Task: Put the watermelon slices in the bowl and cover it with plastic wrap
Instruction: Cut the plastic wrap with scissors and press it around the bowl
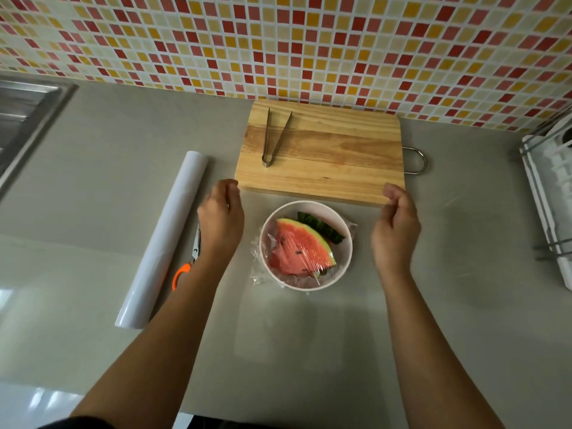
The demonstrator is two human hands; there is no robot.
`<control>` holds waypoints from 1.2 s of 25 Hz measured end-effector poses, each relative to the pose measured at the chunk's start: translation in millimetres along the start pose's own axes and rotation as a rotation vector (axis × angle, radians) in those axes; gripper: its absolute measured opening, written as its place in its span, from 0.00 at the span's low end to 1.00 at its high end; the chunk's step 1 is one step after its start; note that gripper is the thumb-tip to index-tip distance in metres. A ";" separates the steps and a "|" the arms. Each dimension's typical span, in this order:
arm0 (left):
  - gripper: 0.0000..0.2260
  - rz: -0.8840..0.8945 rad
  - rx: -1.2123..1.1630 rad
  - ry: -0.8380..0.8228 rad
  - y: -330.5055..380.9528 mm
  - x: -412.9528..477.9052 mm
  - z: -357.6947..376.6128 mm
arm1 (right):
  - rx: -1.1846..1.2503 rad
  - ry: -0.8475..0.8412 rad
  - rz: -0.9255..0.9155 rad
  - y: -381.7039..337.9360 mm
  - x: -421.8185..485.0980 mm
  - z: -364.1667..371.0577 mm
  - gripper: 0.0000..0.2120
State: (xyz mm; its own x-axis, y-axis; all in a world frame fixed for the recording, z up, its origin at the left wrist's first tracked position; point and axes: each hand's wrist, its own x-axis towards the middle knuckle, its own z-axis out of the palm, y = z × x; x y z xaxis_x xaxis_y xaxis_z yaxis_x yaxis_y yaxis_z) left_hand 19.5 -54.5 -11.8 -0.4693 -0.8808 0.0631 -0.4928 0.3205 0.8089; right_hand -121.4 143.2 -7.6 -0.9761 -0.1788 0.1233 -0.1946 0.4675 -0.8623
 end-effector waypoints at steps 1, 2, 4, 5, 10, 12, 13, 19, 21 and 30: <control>0.19 0.015 -0.144 -0.051 7.0 -12.7 -0.4 | 0.169 -0.061 -0.087 -3.8 -11.4 -1.7 0.17; 0.23 0.057 -0.218 -0.152 13.5 -28.2 1.9 | 0.292 -0.194 -0.107 -7.0 -23.5 1.3 0.22; 0.27 0.065 -0.242 -0.333 20.0 -53.8 14.9 | 0.385 -0.443 -0.012 -7.7 -43.5 12.7 0.35; 0.28 0.020 -0.256 -0.370 18.9 -60.1 20.5 | 0.380 -0.466 0.037 -5.3 -49.5 18.1 0.38; 0.25 -0.160 -0.452 -0.402 4.2 -53.8 26.5 | 0.433 -0.352 0.282 2.4 -46.7 33.8 0.36; 0.25 -0.171 -0.442 -0.421 8.6 -53.0 27.0 | 0.364 -0.357 0.391 0.2 -45.3 36.2 0.37; 0.27 -0.188 -0.406 -0.432 11.8 -51.8 25.7 | 0.312 -0.345 0.416 -3.0 -45.7 35.2 0.35; 0.35 -0.284 -0.416 -0.229 7.0 -63.3 11.5 | 0.245 -0.464 0.230 -3.4 -23.9 19.6 0.39; 0.32 -0.297 -0.551 -0.236 9.2 -84.4 16.7 | 0.509 -0.549 0.305 -2.2 -26.1 24.1 0.34; 0.28 -0.124 -0.388 -0.319 4.8 -18.7 10.6 | 0.433 -0.289 0.669 -10.6 -85.7 32.6 0.38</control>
State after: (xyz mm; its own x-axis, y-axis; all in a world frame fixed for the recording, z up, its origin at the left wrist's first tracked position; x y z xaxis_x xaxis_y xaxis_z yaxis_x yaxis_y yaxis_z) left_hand 18.2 -32.8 -15.2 -0.6545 -0.7345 -0.1792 -0.2793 0.0147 0.9601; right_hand -32.5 125.4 -25.0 -0.7978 -0.2243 -0.5596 0.5272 0.1908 -0.8281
